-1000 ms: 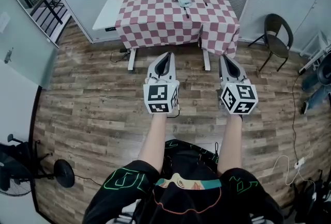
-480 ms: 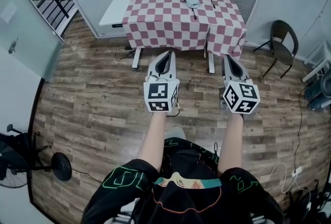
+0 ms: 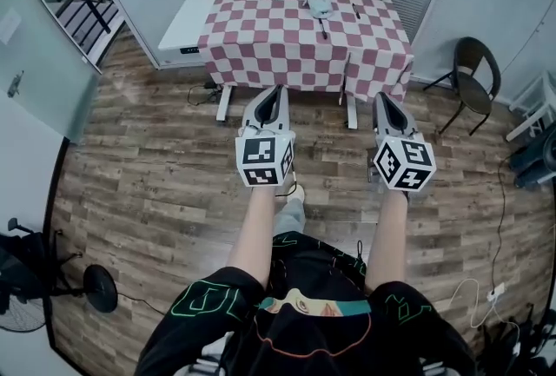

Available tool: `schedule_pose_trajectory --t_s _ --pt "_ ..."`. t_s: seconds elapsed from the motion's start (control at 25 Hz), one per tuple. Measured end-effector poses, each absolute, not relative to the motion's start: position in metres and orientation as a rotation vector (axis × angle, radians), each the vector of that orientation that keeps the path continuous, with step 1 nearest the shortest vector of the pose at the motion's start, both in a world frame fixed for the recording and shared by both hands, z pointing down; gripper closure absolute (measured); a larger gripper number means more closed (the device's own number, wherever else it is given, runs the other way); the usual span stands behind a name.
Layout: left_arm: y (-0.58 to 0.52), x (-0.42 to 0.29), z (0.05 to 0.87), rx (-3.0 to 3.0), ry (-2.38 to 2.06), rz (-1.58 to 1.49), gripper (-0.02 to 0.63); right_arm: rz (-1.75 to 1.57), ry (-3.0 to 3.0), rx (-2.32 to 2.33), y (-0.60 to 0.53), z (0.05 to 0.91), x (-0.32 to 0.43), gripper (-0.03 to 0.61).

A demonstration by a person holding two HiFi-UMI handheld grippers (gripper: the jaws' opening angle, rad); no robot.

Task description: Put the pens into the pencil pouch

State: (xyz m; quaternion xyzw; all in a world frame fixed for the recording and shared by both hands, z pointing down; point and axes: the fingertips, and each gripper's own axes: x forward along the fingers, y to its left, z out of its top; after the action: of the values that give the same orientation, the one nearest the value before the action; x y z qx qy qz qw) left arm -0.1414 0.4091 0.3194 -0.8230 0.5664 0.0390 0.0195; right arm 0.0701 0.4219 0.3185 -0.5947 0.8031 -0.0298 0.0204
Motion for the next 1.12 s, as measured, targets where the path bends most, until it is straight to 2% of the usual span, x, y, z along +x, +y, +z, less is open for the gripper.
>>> schedule_pose_trajectory --t_s 0.2,0.64,1.12 --pt "0.362 -0.125 0.328 -2.599 1.73 0.105 0.616 -0.165 2.429 -1.906 0.382 0.329 0.095 0.577" --pt "0.255 -0.108 0.393 -2.723 1.766 -0.074 0.616 -0.45 2.426 -1.985 0.282 0.408 0.111 0.577" --pt "0.127 -0.123 0.415 -2.764 1.776 -0.14 0.616 -0.548 2.414 -2.006 0.163 0.434 0.097 0.577"
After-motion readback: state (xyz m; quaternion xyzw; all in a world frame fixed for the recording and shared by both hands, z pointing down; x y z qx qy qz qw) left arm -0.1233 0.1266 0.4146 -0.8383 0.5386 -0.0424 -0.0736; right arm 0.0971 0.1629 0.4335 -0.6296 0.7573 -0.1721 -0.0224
